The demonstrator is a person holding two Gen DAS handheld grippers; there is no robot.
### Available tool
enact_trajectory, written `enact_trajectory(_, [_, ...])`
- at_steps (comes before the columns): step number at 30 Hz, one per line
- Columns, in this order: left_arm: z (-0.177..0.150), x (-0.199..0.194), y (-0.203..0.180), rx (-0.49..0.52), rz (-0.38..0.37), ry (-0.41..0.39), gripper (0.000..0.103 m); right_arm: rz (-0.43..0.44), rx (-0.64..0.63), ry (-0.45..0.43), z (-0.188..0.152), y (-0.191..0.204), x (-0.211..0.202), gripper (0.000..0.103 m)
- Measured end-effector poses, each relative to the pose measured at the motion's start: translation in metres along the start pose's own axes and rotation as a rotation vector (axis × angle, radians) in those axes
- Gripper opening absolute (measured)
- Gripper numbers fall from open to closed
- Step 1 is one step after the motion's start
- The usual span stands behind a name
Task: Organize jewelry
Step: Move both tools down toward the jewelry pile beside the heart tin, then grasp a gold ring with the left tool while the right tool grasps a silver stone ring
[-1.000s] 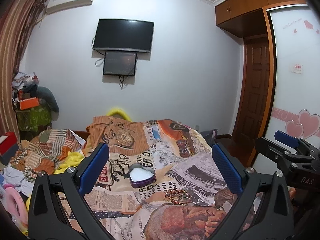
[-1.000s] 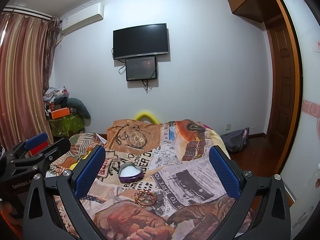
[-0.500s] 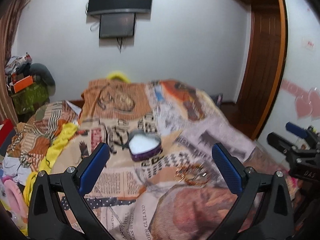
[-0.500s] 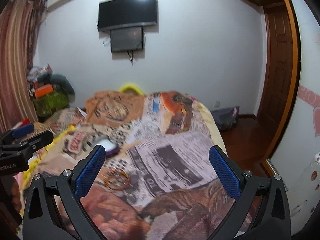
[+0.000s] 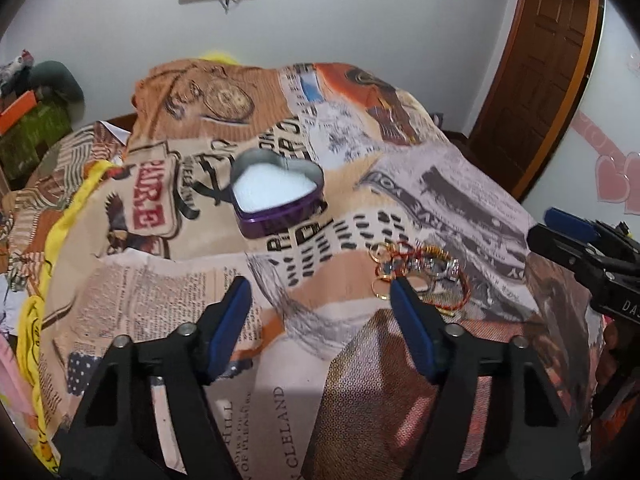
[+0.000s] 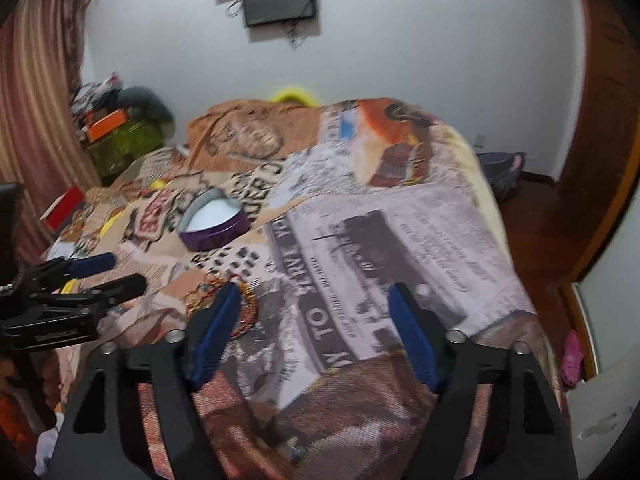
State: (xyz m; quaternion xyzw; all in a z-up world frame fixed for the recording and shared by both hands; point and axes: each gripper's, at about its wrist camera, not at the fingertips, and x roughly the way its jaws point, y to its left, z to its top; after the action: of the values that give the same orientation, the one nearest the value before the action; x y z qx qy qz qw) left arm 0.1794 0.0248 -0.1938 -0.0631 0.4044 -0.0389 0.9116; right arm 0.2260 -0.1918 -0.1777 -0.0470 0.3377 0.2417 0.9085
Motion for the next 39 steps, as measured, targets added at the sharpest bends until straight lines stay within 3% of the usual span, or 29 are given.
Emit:
enact_trajectory(7, [-0.007,0.013,-0.008,0.044,-0.07,0.054,0.036,0.105,-0.059,0.059,0.001,0.021,0.022,0.036])
enact_trajectory(9, [-0.009,0.015,-0.011,0.055,-0.091,0.066,0.032,0.122,-0.08,0.082,0.002,0.027,0.029,0.031])
enact_trajectory(17, [-0.006,0.021,-0.009,0.059,-0.146,0.093,0.032,0.18,-0.091,0.211,-0.006,0.035,0.057,0.026])
enact_trajectory(26, [0.0,0.032,-0.005,0.052,-0.186,0.121,0.032,0.201,-0.056,0.244,-0.001,0.028,0.068,0.02])
enact_trajectory(33, [0.003,0.04,-0.014,0.083,-0.194,0.135,0.032,0.167,-0.084,0.244,0.0,0.027,0.073,0.016])
enact_trajectory(39, [0.007,0.047,-0.026,0.127,-0.201,0.142,0.032,0.084,-0.092,0.23,0.002,0.013,0.07,0.016])
